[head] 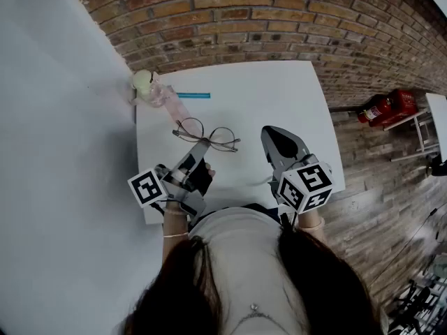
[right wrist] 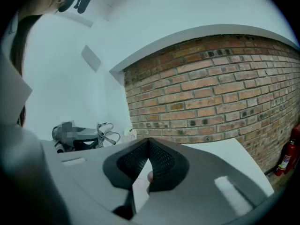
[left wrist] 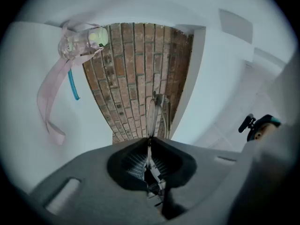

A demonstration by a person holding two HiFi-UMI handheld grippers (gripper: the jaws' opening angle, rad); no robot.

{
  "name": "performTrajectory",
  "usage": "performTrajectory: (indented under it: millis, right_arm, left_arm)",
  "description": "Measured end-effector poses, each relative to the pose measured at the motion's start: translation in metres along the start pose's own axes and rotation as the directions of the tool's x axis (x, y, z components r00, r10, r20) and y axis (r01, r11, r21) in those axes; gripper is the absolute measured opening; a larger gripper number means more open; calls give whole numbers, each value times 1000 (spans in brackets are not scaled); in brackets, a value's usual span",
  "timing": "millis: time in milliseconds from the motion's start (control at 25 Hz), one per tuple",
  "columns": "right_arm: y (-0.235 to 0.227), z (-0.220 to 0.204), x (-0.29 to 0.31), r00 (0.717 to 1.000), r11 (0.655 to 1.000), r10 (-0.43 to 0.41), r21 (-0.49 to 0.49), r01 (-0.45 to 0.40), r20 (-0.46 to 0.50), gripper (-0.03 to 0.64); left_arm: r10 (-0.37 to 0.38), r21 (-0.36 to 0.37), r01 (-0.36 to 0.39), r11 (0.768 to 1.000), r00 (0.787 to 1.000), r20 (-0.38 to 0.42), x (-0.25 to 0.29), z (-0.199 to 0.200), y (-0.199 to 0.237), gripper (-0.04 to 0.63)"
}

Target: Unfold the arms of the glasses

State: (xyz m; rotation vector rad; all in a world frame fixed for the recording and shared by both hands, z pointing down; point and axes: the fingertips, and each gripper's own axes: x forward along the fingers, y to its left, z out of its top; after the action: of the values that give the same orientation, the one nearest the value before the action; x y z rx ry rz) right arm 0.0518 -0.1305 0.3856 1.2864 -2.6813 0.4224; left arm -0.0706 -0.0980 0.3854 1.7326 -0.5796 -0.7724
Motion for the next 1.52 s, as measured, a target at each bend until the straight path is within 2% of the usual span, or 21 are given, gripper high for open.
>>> performTrajectory:
  millis: [440, 1080, 1520]
  right_arm:
    - [0, 6, 0, 1000, 1000, 19, 7, -19, 22, 5]
    - [28, 13, 0, 981, 983, 183, -46, -181, 62, 0]
    - [52, 16, -5, 953, 954, 298, -59, -295, 57, 45]
  left_arm:
    - [-3, -6, 3, 1000, 1000, 6, 0, 5, 0, 21]
    - [-28, -20, 28, 999, 999, -18, 1, 6, -1, 21]
    - [-51, -38, 50, 998, 998, -35, 2, 5, -6, 21]
